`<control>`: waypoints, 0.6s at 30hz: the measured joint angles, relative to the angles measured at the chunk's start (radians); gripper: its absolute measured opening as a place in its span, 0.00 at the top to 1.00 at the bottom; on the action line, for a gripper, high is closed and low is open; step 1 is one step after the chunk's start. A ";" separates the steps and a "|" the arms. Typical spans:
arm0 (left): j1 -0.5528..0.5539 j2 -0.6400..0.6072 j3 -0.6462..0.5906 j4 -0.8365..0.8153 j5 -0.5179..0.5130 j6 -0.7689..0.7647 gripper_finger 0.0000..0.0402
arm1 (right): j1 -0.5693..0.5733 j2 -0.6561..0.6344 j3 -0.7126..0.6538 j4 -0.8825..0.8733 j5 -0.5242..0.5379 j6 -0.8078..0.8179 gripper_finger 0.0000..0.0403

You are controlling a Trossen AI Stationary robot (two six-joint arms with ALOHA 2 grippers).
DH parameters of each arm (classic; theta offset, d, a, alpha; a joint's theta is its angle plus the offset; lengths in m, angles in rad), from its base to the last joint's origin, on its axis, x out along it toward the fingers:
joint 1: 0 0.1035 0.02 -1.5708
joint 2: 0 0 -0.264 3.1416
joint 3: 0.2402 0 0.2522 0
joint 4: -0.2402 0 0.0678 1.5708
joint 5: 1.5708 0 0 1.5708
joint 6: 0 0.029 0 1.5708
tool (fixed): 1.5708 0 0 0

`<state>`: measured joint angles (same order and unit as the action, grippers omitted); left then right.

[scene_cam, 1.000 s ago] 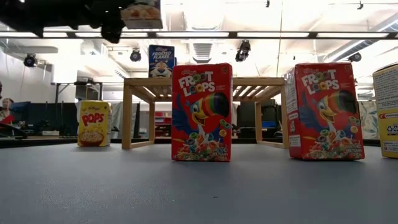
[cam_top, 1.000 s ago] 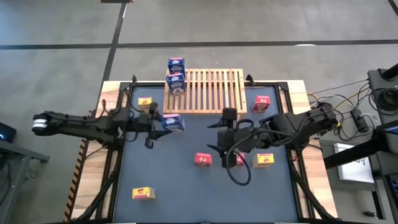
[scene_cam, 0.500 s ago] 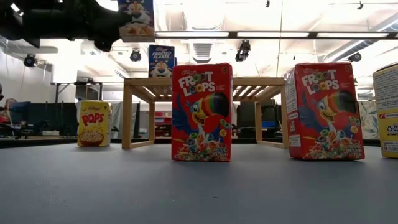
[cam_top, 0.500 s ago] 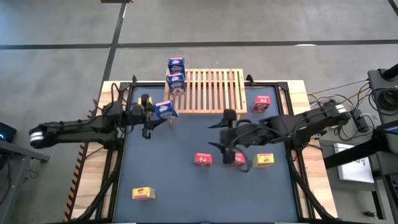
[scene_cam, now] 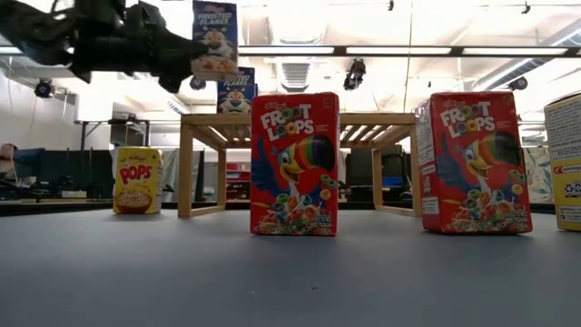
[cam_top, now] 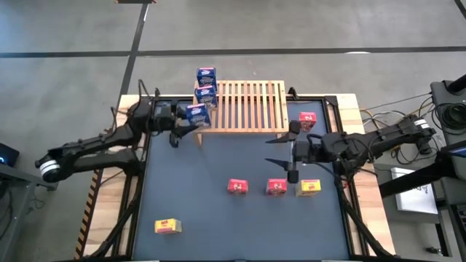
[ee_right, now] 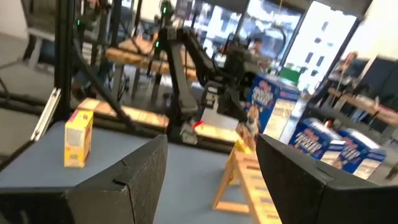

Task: Stack cereal on shelf
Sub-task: Put the blue cereal box on the shelf aligned with the other blue cereal box

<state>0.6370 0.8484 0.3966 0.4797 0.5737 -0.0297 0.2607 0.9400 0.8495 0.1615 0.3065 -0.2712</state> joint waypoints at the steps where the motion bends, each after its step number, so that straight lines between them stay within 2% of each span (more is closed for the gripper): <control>1: 0.015 0.027 0.018 0.000 0.028 -0.005 0.53 | -0.001 -0.010 -0.015 0.027 0.000 -0.004 0.41; 10: 0.098 0.260 0.127 -0.004 0.172 0.033 0.53 | -0.019 -0.030 -0.037 0.053 -0.003 -0.031 0.41; 14: 0.151 0.290 0.104 0.034 0.174 0.038 0.53 | -0.019 -0.030 -0.037 0.053 -0.028 -0.031 0.42; 18: 0.184 0.296 0.052 0.116 0.227 -0.010 0.53 | -0.019 -0.029 -0.037 0.053 -0.057 -0.030 0.41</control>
<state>0.8214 1.1442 0.4489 0.5959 0.8003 -0.0400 0.2417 0.9112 0.8124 0.2142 0.2493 -0.3014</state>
